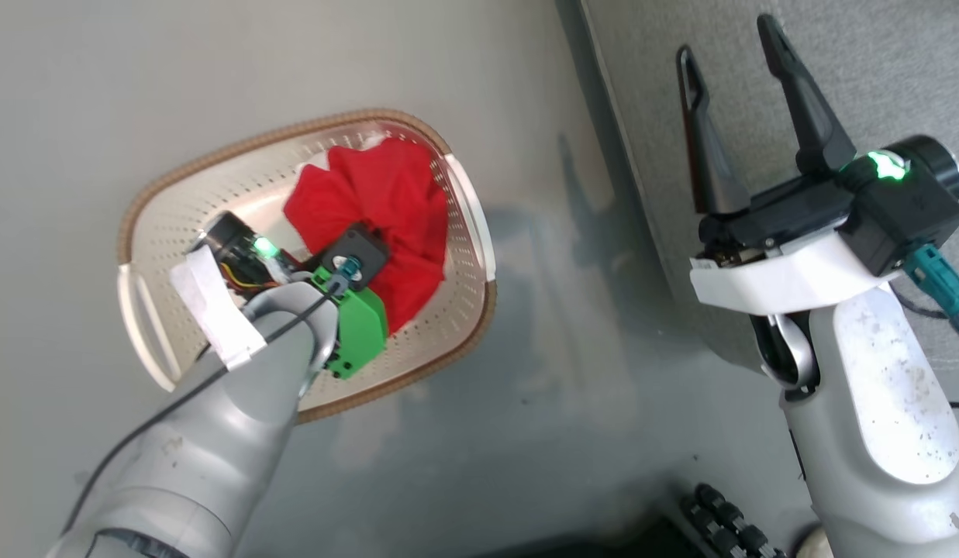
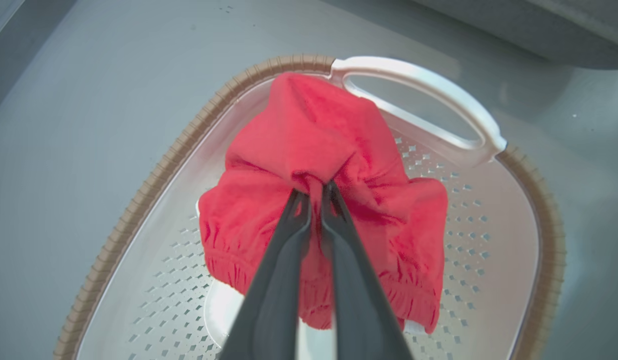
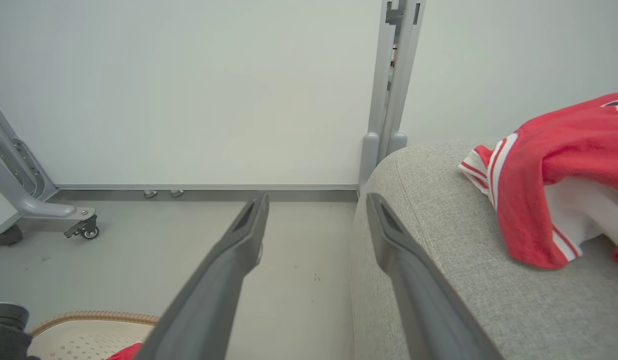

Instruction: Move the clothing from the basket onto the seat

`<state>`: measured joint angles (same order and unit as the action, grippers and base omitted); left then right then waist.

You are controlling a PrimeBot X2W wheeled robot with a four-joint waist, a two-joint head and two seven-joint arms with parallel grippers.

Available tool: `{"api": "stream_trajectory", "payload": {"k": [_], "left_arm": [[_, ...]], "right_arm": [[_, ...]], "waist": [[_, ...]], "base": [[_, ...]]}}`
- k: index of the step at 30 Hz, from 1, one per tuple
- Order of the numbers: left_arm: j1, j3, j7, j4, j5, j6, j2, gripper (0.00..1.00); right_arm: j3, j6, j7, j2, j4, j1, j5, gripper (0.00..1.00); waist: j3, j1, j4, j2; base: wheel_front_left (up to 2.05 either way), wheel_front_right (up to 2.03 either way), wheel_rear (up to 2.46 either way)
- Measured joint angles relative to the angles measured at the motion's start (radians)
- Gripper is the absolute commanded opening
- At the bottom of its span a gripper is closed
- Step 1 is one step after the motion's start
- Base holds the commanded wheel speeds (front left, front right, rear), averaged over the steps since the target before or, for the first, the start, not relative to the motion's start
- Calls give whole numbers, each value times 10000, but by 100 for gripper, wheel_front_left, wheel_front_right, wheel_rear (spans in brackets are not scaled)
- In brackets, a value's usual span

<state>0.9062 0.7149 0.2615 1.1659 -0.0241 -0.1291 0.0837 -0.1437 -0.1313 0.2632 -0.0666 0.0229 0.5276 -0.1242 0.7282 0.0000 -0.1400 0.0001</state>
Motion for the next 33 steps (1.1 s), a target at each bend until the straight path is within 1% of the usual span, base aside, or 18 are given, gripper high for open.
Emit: {"api": "stream_trajectory", "payload": {"k": [9,14,20,26,33], "left_arm": [[-1386,-211,10,-2201,-541,23,75,0],[-2112,-418,10,-3405,-798,155,203,0],[-2911,-922,10,-4918,-1070,360,372,0],[-3360,-1546,8,-6232,-1390,512,489,0],[-3493,-1877,10,-7455,-1423,525,477,0]], "right_arm": [[174,0,0,-94,-458,-848,-4,100],[176,0,0,-96,-721,-1299,-4,100],[207,0,0,-81,-940,-1874,-40,100],[249,0,0,-44,-1062,-2456,-69,100],[311,0,0,19,-1120,-2990,-69,100]], "waist": [[-1540,0,508,0],[-2392,-1,768,0],[-3460,0,1022,0],[-4442,-1,1178,0],[-5393,-1,1281,0]], "base": [[0,0,0],[0,0,0],[0,0,0],[0,0,0],[0,0,0]]}}
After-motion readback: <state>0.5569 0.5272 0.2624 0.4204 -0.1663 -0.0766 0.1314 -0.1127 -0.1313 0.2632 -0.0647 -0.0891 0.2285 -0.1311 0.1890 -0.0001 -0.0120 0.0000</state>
